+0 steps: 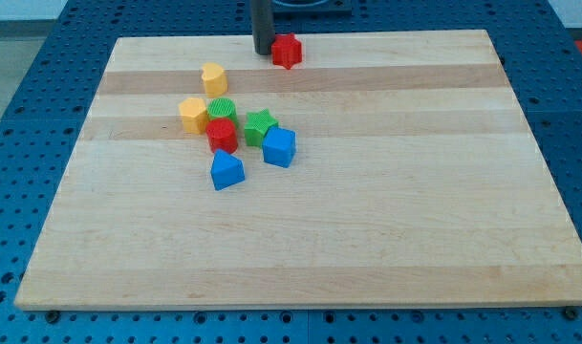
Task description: Move the red star towards top right
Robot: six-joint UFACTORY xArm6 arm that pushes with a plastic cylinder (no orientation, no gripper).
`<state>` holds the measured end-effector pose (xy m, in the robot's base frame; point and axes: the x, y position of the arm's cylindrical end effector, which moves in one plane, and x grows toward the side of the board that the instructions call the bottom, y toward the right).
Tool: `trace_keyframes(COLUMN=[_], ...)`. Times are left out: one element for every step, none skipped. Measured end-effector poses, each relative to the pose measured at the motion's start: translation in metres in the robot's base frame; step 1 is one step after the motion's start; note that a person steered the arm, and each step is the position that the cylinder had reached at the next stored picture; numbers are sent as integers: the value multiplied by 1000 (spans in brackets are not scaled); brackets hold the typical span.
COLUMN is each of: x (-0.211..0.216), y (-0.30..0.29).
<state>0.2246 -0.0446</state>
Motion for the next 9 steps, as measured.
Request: trace_keyframes(x=[35, 58, 86, 101, 98, 72, 77, 78, 120], y=[77, 143, 59, 110, 179, 202, 167, 109, -1])
